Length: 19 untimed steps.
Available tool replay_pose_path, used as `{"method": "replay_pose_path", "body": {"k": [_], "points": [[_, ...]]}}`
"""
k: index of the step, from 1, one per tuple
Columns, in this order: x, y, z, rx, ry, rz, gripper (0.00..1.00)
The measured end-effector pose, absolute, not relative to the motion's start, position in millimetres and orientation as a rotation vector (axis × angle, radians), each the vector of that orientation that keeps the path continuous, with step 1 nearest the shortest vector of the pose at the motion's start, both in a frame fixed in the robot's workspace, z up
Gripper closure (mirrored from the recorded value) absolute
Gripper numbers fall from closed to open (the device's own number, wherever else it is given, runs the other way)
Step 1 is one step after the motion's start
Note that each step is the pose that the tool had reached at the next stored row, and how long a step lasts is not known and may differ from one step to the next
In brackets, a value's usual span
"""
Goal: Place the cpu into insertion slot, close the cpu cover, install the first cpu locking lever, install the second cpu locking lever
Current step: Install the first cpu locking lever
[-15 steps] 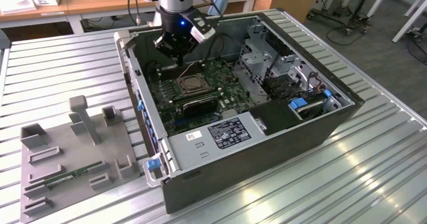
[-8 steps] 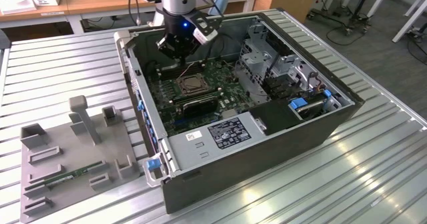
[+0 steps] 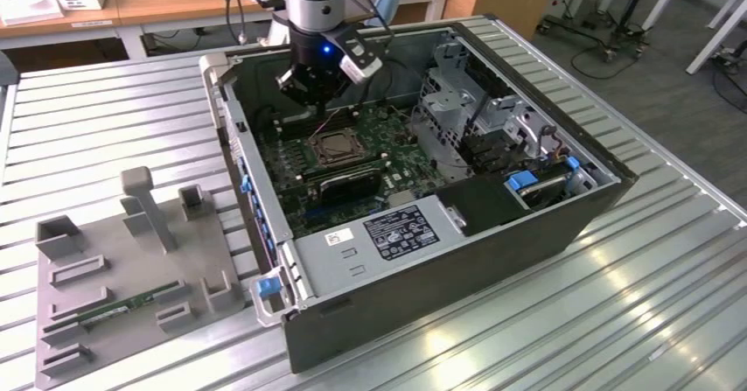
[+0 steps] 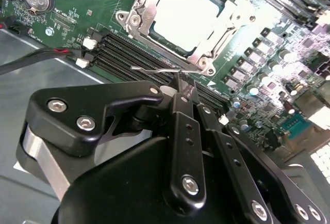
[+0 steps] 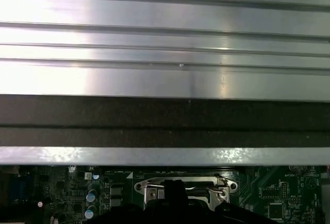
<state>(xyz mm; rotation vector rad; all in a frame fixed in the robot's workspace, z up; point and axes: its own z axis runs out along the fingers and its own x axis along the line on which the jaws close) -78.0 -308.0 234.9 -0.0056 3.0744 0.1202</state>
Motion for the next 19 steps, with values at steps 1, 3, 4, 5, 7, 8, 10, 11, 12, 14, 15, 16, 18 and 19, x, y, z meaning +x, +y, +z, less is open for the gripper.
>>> {"method": "replay_pose_path", "body": {"k": [1, 3, 4, 5, 7, 8, 10, 11, 12, 14, 15, 16, 18, 19], "points": [[-77.8, -307.4, 234.5, -0.005, 3.074, 0.122, 0.89], [-77.4, -306.1, 233.6, -0.006, 3.074, 0.127, 0.89], [-77.2, -305.7, 233.3, -0.006, 3.074, 0.128, 0.89], [-77.1, -305.3, 232.8, -0.006, 3.074, 0.130, 0.89], [-76.2, -304.7, 231.5, -0.005, 3.074, 0.131, 0.89], [-75.5, -304.5, 230.6, -0.005, 3.074, 0.131, 0.89], [-74.5, -304.1, 228.9, -0.005, 3.074, 0.131, 0.89], [-74.3, -303.9, 228.5, -0.005, 3.074, 0.131, 0.89], [-74.3, -303.9, 228.4, -0.005, 3.074, 0.131, 0.89], [-74.3, -303.9, 228.3, -0.005, 3.074, 0.132, 0.89], [-74.2, -303.8, 228.0, -0.005, 3.074, 0.132, 0.89], [-74.2, -303.7, 227.8, -0.005, 3.074, 0.132, 0.89], [-74.1, -303.5, 227.6, -0.005, 3.074, 0.132, 0.89], [-73.8, -303.4, 227.6, -0.005, 3.074, 0.132, 0.89]]}}
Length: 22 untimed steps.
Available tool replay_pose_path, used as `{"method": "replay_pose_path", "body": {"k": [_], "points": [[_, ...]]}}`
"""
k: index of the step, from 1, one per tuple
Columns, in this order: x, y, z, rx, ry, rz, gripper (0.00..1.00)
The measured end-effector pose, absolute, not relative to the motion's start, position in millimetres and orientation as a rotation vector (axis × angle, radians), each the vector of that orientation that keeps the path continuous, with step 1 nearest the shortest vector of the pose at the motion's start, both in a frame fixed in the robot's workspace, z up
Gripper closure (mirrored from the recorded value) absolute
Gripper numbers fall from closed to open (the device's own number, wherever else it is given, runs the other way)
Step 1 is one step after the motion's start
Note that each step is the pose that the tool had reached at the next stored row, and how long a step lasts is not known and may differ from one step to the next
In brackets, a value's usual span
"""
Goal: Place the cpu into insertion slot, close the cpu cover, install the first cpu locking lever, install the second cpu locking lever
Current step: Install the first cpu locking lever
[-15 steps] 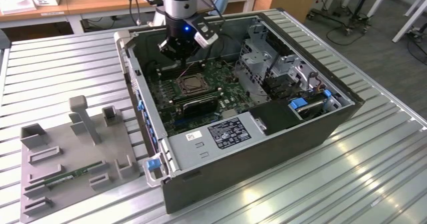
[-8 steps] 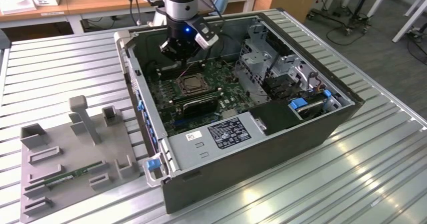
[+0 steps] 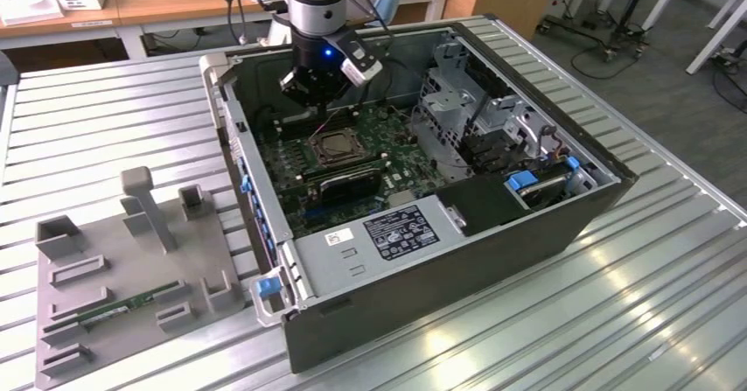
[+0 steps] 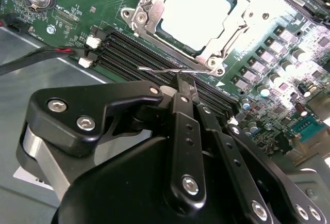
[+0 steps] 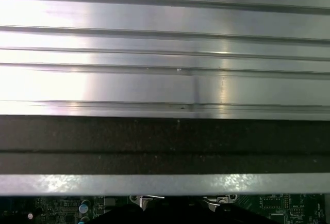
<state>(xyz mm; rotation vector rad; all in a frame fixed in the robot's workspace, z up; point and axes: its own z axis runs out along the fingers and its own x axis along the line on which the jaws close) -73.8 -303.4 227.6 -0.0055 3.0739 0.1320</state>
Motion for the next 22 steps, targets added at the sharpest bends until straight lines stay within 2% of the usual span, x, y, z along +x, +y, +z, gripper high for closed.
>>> {"method": "replay_pose_path", "body": {"k": [22], "points": [[-69.3, -301.7, 225.3, -0.005, 3.074, 0.135, 0.89]]}}
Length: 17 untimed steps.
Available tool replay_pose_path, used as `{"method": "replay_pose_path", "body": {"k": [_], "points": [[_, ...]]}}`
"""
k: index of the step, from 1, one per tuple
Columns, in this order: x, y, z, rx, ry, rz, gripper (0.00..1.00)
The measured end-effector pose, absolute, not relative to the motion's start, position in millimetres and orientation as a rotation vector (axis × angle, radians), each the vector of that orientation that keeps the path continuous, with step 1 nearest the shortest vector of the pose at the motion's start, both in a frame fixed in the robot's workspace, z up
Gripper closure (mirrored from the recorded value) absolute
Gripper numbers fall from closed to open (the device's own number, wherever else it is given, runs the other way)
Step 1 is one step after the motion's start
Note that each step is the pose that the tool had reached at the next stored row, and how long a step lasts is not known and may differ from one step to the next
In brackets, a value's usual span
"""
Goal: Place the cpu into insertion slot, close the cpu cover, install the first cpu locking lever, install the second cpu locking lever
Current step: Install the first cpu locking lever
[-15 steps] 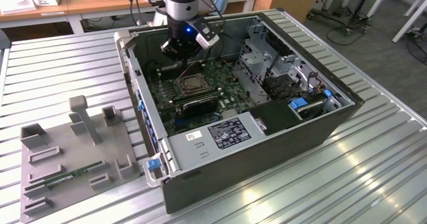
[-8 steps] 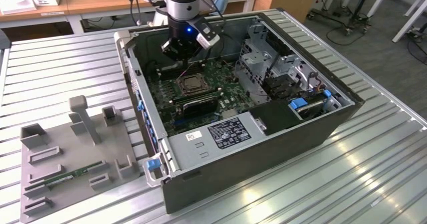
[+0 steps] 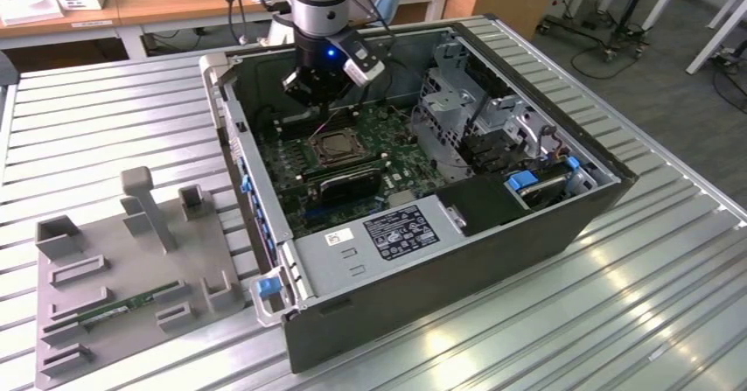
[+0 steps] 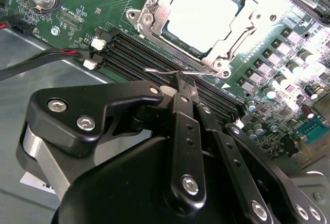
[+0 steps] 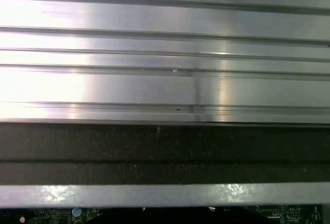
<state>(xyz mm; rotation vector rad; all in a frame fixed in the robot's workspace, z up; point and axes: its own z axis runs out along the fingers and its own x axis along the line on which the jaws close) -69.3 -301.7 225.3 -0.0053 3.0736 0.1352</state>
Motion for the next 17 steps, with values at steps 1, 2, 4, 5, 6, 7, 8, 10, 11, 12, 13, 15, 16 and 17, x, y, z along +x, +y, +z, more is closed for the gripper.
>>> {"method": "replay_pose_path", "body": {"k": [1, 2, 4, 5, 6, 7, 8, 10, 11, 12, 13, 15, 16, 17], "points": [[-69.3, -301.5, 225.1, -0.005, 3.074, 0.136, 0.89], [-69.3, -301.3, 225.0, -0.005, 3.074, 0.136, 0.89], [-69.2, -301.2, 225.0, -0.005, 3.074, 0.136, 0.89], [-69.2, -301.2, 225.0, -0.005, 3.074, 0.136, 0.89], [-69.1, -301.2, 225.0, -0.005, 3.074, 0.136, 0.89], [-68.9, -301.2, 224.9, -0.005, 3.074, 0.136, 0.89], [-68.8, -301.2, 224.7, -0.005, 3.074, 0.135, 0.89], [-68.3, -301.2, 224.1, -0.005, 3.074, 0.136, 0.89], [-68.2, -301.2, 223.8, -0.005, 3.074, 0.136, 0.89], [-67.9, -301.2, 223.3, -0.005, 3.074, 0.136, 0.89], [-67.5, -301.2, 222.8, -0.005, 3.074, 0.136, 0.89], [-66.9, -301.2, 221.8, -0.005, 3.074, 0.136, 0.89], [-66.7, -301.2, 221.2, -0.005, 3.074, 0.136, 0.89], [-66.5, -301.2, 220.6, -0.005, 3.074, 0.136, 0.89]]}}
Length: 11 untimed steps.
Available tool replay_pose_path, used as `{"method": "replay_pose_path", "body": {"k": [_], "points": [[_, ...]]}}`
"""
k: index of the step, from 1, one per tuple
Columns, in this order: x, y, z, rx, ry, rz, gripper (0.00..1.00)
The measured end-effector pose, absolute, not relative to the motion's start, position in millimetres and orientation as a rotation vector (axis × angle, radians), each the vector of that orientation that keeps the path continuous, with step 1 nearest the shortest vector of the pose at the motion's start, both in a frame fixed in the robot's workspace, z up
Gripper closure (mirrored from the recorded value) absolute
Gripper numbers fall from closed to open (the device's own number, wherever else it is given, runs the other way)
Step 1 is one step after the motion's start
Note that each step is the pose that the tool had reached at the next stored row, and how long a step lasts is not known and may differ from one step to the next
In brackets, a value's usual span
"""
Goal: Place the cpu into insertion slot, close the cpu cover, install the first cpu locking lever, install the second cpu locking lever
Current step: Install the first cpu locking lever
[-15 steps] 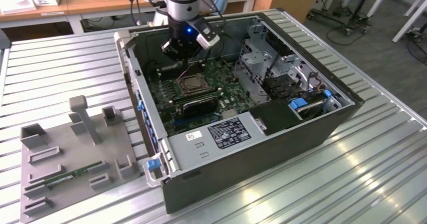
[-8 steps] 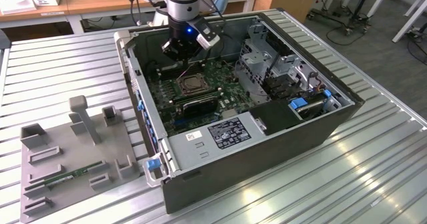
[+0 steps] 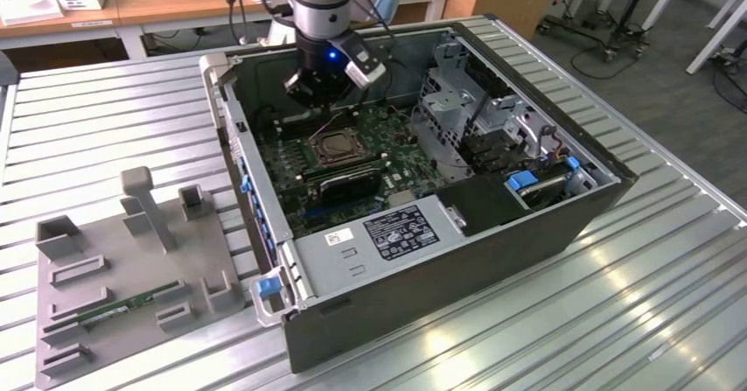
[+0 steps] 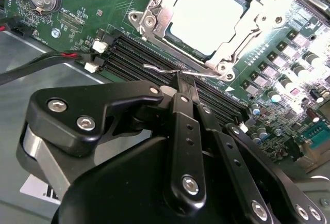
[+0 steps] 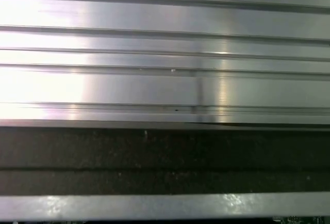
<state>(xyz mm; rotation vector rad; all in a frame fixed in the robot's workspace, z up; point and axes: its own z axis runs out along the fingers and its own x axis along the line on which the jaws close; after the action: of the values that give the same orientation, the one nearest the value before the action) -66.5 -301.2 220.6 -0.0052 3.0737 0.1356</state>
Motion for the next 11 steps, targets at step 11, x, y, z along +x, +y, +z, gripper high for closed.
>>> {"method": "replay_pose_path", "body": {"k": [11], "points": [[-64.9, -301.3, 212.5, -0.005, 3.074, 0.135, 0.89]]}}
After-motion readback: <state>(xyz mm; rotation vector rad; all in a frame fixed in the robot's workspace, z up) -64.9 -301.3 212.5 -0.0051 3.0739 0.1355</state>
